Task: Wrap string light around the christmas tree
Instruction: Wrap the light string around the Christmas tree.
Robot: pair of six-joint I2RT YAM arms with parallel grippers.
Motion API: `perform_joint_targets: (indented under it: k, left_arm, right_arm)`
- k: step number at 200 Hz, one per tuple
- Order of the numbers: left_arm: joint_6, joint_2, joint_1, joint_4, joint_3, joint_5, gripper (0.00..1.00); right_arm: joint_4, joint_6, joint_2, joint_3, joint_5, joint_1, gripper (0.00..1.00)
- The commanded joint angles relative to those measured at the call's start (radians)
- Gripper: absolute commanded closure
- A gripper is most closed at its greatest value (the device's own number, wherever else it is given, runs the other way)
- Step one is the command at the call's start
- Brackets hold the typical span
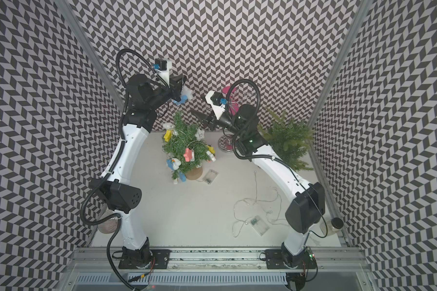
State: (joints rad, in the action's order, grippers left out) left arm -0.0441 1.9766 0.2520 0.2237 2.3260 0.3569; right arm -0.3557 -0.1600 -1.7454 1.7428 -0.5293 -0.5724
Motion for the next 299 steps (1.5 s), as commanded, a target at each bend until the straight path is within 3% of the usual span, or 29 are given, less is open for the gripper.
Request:
perform_joint_targets:
  k: [1,24,72,115,141,149,160,186,202,232,250,299]
  left_arm:
    - [-0.141,0.045,0.045,0.097,0.066,-0.177,1.0]
    - [-0.173,0.047,0.078,0.147,0.072,-0.227,1.0]
    - [-0.39,-0.056,0.262,0.082,-0.083,-0.66,1.0]
    - [-0.458,-0.141,0.319,0.003,-0.179,-0.79,1.0]
    - [-0.526,-0.122,0.337,-0.031,-0.179,-0.894,1.0]
    - [-0.534,-0.104,0.333,-0.02,-0.168,-0.923,1.0]
    - [-0.552,-0.081,0.328,-0.036,-0.161,-0.937,1.0]
    - [-0.548,-0.026,0.307,-0.02,-0.093,-0.917,1.0]
    - [-0.553,-0.032,0.293,-0.024,-0.099,-0.91,1.0]
    - [-0.616,-0.11,0.318,-0.103,-0.248,-1.014,1.0]
    - [-0.652,-0.173,0.34,-0.205,-0.349,-1.045,1.0]
    - [-0.622,-0.225,0.376,-0.207,-0.385,-1.113,1.0]
  right_arm:
    - [-0.086,0.061,0.022,-0.043,-0.046,0.013,0.35]
    - [-0.107,0.08,0.041,-0.087,-0.015,0.025,0.36]
    - [-0.269,0.204,0.12,-0.286,0.055,0.087,0.38]
    - [-0.32,0.275,0.122,-0.353,0.013,0.122,0.38]
    - [-0.234,0.318,0.048,-0.308,-0.17,0.113,0.41]
    - [-0.215,0.345,0.019,-0.294,-0.301,0.11,0.41]
    - [-0.264,0.401,-0.012,-0.308,-0.401,0.09,0.41]
    - [-0.222,0.266,-0.048,-0.3,-0.304,0.0,0.34]
    - [-0.151,0.26,-0.093,-0.229,-0.272,-0.026,0.33]
    - [-0.254,0.364,-0.068,-0.301,-0.121,0.008,0.33]
    - [-0.367,0.454,-0.062,-0.359,-0.151,0.04,0.33]
    - [-0.455,0.551,-0.103,-0.374,-0.191,0.056,0.34]
